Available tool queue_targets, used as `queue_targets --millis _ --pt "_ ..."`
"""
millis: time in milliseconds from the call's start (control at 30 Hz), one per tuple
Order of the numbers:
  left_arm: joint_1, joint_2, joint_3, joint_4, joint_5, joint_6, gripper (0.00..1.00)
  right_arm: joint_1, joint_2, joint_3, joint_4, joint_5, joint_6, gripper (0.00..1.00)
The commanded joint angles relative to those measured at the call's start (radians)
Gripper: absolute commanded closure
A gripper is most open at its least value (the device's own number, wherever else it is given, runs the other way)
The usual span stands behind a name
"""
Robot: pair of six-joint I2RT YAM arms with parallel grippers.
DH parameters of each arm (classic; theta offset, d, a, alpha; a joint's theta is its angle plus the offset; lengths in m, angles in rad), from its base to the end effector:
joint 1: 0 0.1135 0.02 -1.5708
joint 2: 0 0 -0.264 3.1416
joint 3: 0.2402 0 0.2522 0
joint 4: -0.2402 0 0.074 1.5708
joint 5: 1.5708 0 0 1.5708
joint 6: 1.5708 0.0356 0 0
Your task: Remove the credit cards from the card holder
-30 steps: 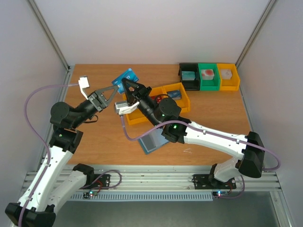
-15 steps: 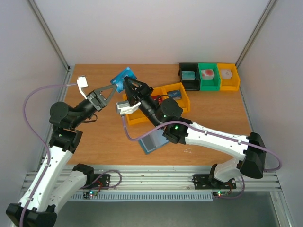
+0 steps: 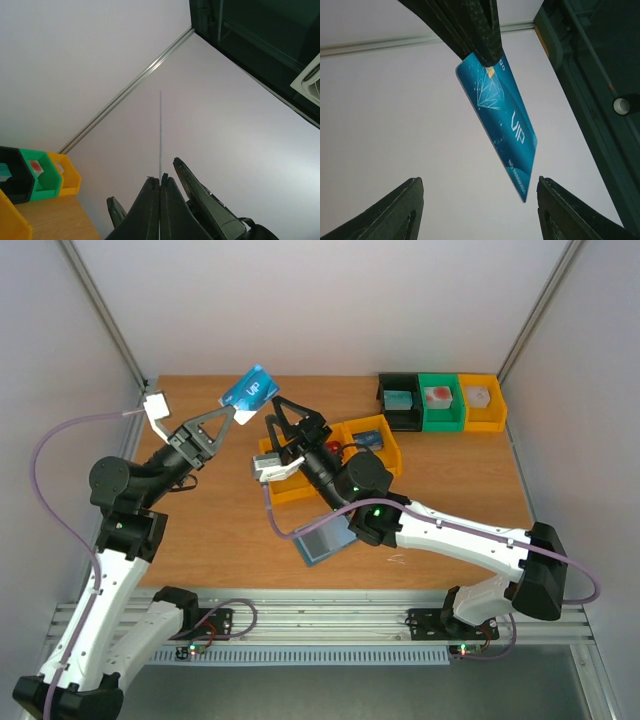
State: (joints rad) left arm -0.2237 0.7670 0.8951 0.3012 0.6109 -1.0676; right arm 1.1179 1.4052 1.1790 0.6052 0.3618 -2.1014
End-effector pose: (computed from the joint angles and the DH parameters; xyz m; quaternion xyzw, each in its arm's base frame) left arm 0.1505 -0.0552 0.4304 0.0199 0.5737 -0.6127 0.5432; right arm 0.1550 0.2897 0.4171 -0.5575 0.1274 -0.4734 0.6700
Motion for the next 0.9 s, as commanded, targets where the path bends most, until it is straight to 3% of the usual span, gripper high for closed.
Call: queue_targets --millis 0,133,267,333,500,700,733,767,800,833,867 --pt "0.002 0.005 0.021 0.055 0.035 -0.005 1.00 -0.008 0.041 0.029 0.114 -0.034 -0.477 0.37" --pt "-0.003 0.008 0.006 -0.011 0.045 -0.001 1.00 -0.033 0.107 0.083 0.218 -0.042 -0.545 0.37" --pt "-0.014 0.010 0.000 0.022 0.064 0.002 1.00 -0.038 0.135 0.108 0.202 -0.050 -0.554 0.42" --pt "-0.018 0.011 -0.004 0.006 0.070 0.012 1.00 -0.038 0.144 0.115 0.201 -0.058 -0.554 0.52" --pt "-0.019 0.007 -0.032 -0.020 0.058 0.006 1.00 -0.038 0.149 0.126 0.186 -0.051 -0.545 0.96" --pt "-0.020 0.001 -0.040 -0.036 0.045 0.017 1.00 -0.038 0.140 0.127 0.152 -0.025 -0.521 0.99" --pt "-0.019 -0.002 -0.044 -0.037 0.035 0.021 0.89 -0.038 0.133 0.124 0.127 -0.009 -0.506 0.99" --pt "-0.018 -0.007 -0.050 -0.039 0.021 0.022 0.63 -0.038 0.122 0.122 0.074 0.016 -0.483 0.99" --pt "-0.017 -0.015 -0.057 -0.045 0.006 0.027 0.28 -0.042 0.107 0.124 -0.002 0.052 -0.439 0.99" --pt "-0.016 -0.022 -0.065 -0.054 -0.011 0.032 0.04 -0.051 0.086 0.129 -0.122 0.089 -0.373 0.99" --pt "-0.012 -0.028 -0.074 -0.067 -0.028 0.047 0.01 -0.064 0.061 0.139 -0.260 0.124 -0.286 0.99"
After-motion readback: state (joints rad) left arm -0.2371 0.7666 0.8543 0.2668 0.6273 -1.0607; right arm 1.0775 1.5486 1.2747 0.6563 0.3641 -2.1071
